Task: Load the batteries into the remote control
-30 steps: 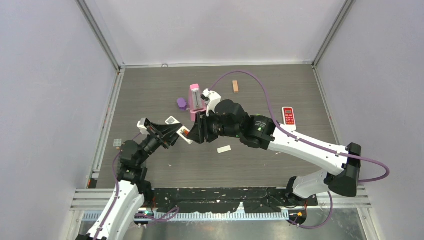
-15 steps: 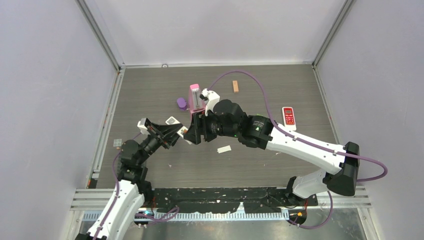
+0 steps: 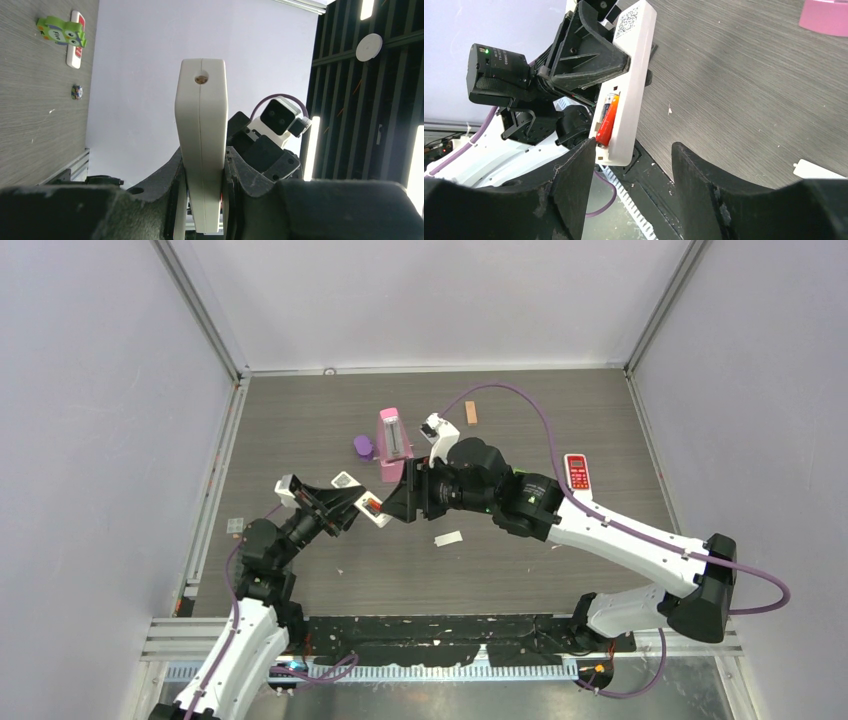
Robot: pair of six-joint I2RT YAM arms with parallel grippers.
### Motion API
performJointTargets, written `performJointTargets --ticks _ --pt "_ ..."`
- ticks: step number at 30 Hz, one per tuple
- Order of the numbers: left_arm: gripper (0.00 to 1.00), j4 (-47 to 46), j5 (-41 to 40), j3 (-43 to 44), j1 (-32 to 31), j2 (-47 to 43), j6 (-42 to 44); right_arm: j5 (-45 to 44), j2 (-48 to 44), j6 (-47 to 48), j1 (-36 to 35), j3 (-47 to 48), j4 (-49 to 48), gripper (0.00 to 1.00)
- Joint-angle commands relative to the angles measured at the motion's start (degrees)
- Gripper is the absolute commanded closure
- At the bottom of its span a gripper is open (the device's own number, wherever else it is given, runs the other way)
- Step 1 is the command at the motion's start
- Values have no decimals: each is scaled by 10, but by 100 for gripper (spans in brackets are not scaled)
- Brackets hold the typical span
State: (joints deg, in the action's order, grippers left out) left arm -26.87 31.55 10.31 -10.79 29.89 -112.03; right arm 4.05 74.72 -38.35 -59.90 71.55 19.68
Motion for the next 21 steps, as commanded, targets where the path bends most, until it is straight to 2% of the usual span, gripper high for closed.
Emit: performJointTargets --ticks 1,12,21 --pt "100 -46 3 9 -1 -3 8 9 -18 -16 5 -6 -31 39" --pt "100 -44 14 26 -1 -7 11 21 1 -14 8 0 -25 41" --pt "100 -46 23 45 -1 -13 3 23 24 -21 14 14 2 48"
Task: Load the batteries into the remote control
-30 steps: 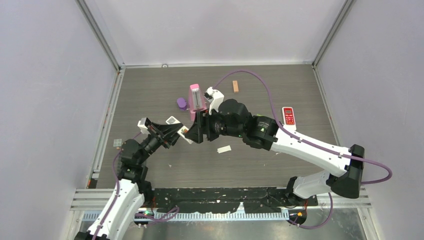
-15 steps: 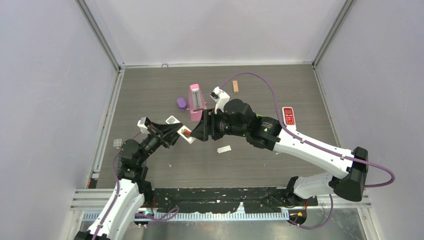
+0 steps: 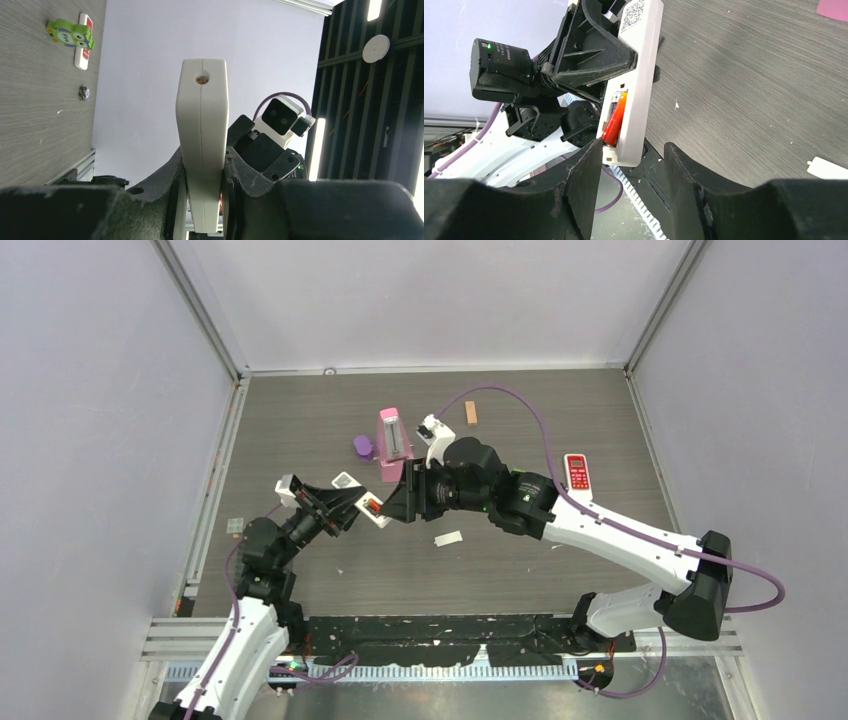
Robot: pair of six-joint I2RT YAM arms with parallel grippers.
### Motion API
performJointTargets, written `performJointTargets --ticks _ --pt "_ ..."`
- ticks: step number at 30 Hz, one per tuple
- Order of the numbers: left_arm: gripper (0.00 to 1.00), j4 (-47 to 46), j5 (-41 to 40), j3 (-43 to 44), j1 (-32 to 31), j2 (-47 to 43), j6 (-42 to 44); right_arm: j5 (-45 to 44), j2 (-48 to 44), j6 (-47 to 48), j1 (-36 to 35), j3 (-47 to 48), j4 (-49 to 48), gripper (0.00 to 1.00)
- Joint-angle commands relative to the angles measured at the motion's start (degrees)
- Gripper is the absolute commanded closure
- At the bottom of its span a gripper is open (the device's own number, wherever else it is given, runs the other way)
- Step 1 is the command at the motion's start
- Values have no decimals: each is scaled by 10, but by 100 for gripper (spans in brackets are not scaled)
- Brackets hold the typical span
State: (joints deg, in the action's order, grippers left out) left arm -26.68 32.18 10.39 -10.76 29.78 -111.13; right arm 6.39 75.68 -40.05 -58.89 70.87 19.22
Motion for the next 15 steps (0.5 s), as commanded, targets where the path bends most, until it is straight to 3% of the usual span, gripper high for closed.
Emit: performJointTargets --ticks 1,15 --pt "100 -48 17 47 -1 -13 -7 0 17 -5 4 24 11 49" --pt "100 -54 25 59 -1 -16 6 8 46 -28 17 37 46 73"
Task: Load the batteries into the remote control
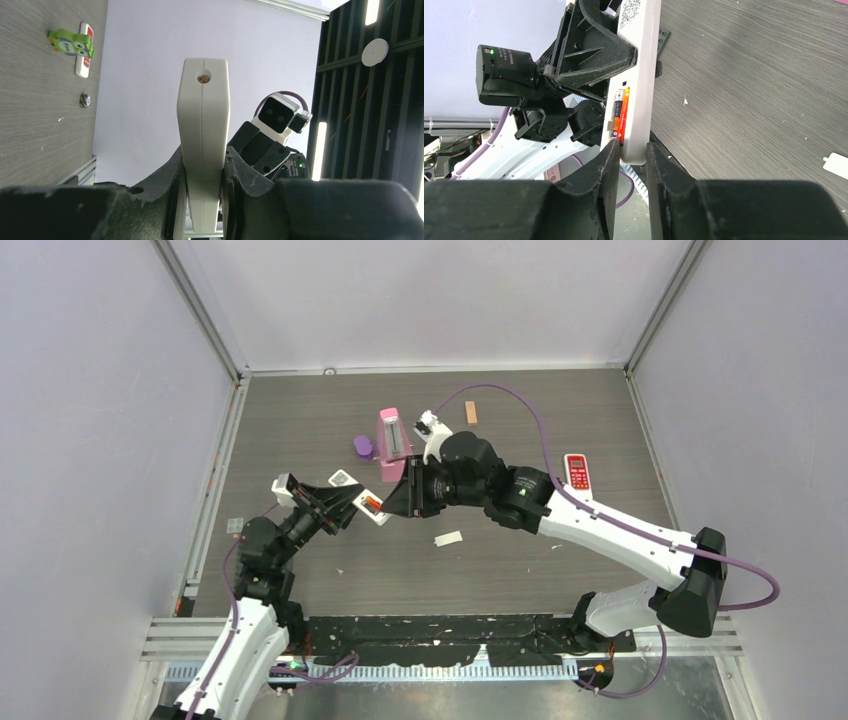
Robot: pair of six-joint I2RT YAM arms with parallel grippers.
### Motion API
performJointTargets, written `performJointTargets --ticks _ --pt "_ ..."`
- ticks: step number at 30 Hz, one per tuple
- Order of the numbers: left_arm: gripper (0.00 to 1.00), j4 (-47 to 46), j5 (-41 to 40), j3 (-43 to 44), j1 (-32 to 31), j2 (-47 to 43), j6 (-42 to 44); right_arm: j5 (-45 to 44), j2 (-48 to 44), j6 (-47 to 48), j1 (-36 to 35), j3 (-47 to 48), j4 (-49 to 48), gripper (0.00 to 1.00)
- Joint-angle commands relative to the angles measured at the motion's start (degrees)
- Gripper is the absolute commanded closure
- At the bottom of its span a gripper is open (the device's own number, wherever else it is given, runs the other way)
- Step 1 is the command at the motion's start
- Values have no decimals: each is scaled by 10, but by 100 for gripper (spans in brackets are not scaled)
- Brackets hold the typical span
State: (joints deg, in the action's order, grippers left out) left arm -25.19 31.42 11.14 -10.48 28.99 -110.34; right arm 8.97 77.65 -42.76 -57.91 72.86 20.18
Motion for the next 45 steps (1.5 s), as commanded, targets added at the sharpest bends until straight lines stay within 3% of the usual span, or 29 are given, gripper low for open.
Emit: performJointTargets --ticks 1,8,10,13,15,21,30,42,45 --pt "100 -69 34 57 -4 -7 7 -17 26 0 7 16 37 74" --pt "100 -22 40 90 -4 -6 95 -15 2 -3 15 1 23 77" --pt "100 -2 39 99 -4 -6 116 -8 -5 0 15 -1 17 71" --pt "100 13 35 106 -4 -3 139 -1 -16 9 15 -3 17 52" --pt "100 27 33 112 -4 -2 160 4 -25 13 16 -8 18 44" --pt "100 112 32 142 -4 -12 255 29 -63 14 21 -27 -17 38" --pt "100 119 62 156 -4 -15 310 90 -50 15 24 -24 -71 39" --pt "100 93 81 153 -4 -1 309 108 4 47 17 -6 -37 47" --pt "100 85 84 153 -4 1 306 103 10 47 16 -7 -34 55"
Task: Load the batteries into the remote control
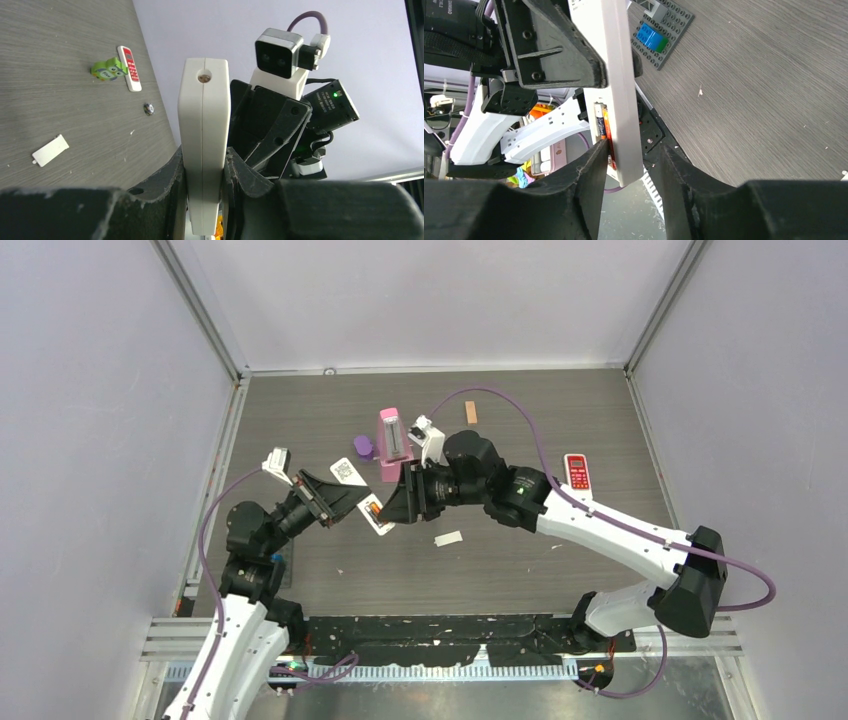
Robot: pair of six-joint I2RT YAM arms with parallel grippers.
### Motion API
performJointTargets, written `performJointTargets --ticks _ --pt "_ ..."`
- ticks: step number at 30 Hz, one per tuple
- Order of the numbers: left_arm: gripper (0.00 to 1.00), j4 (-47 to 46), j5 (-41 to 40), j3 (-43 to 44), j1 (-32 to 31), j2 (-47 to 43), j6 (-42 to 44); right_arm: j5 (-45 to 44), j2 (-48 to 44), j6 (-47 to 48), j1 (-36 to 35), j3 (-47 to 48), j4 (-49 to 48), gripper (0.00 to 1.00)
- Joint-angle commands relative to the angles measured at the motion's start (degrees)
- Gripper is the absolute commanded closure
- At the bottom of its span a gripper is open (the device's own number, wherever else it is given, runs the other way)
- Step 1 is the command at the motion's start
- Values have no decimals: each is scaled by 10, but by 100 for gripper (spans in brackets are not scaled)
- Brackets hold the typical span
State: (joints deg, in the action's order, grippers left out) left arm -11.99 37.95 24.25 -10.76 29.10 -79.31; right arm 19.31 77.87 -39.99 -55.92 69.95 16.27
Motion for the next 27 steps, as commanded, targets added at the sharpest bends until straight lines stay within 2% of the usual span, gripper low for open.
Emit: performJointTargets --ticks 1,2,5,7,11,15,19,27 --pt "100 -48 20 22 -1 0 -4 -2 10 19 -4 22 5 59" --pt "100 -50 21 21 -1 0 -3 -6 11 19 -4 21 6 68" --pt "100 -59 25 19 -2 1 -1 -7 13 18 -4 24 5 75" --pt "100 -67 28 17 -1 3 0 -6 14 17 -4 26 4 69" --pt "100 -85 32 12 -1 6 2 -11 1 11 -4 23 -13 40" --pt "100 -105 34 8 -1 8 3 0 -14 5 -4 14 -45 29" --pt "100 -129 41 10 -1 13 -3 39 -9 -10 1 -1 -89 25" --pt "100 -147 42 21 -1 14 -23 85 5 -31 3 -11 -152 26"
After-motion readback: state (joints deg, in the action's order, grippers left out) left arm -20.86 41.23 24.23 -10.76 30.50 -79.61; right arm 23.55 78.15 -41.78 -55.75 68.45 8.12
